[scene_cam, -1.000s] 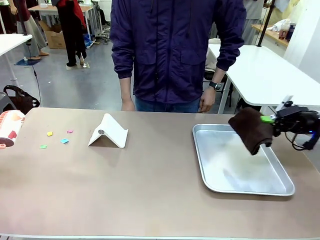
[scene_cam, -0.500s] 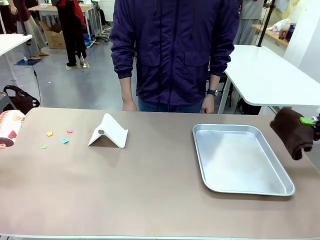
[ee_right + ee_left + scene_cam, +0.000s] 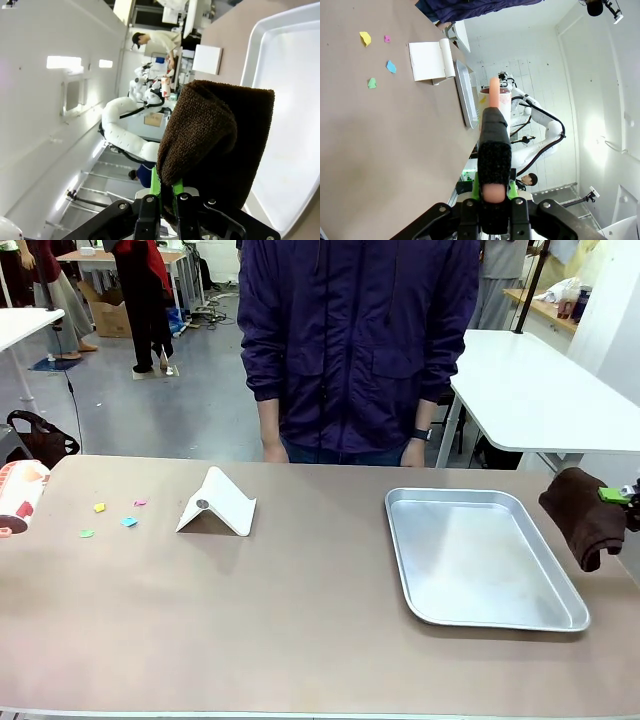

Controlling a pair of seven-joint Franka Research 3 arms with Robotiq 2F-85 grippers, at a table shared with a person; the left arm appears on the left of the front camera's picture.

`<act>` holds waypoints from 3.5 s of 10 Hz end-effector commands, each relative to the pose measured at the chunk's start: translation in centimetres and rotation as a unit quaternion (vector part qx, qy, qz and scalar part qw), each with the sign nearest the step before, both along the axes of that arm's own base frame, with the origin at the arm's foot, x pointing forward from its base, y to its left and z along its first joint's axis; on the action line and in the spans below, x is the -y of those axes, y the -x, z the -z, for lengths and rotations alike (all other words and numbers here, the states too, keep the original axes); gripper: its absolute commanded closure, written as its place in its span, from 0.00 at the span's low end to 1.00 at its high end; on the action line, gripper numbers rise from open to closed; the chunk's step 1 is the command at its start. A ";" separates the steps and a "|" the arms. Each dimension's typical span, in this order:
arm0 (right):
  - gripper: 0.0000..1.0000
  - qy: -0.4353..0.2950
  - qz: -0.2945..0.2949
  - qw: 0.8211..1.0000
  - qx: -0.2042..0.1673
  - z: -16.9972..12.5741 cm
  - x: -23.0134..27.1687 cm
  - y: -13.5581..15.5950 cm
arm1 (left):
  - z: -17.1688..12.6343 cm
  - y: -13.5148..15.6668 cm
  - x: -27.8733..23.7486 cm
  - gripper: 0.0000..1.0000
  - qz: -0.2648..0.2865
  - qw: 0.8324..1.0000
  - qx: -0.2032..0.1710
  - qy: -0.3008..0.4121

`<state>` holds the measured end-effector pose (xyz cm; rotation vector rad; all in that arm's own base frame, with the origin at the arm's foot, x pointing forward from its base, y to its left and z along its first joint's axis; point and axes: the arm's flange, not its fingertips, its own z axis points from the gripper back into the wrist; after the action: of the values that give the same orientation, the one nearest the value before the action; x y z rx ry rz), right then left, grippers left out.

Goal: Clean the surface of the table.
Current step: If a person points to the right, clean the right side of the table with your right hand, and if they point to the left, clean the left side with your left hand, then clean the area not pointed to by the person.

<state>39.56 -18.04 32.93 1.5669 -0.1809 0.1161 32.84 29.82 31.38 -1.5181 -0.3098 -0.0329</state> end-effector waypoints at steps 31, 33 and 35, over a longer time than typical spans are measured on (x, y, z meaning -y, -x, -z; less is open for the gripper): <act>0.89 -0.010 -0.004 1.000 0.000 -0.7 0.2 -0.4 | -1.5 -4.1 3.3 0.79 -0.168 0.936 -0.171 -0.259; 0.89 -0.010 -0.004 1.000 0.000 -0.7 0.2 -0.4 | -0.9 -4.9 3.3 0.79 -0.176 0.929 -0.181 -0.270; 0.89 -0.010 -0.004 1.000 0.000 -0.7 0.2 -0.4 | -0.1 -6.2 4.0 0.79 -0.168 0.926 -0.200 -0.271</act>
<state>39.70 -18.13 32.89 1.5702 -0.1777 0.1179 38.13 26.03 32.34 -0.8957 -0.2441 0.4081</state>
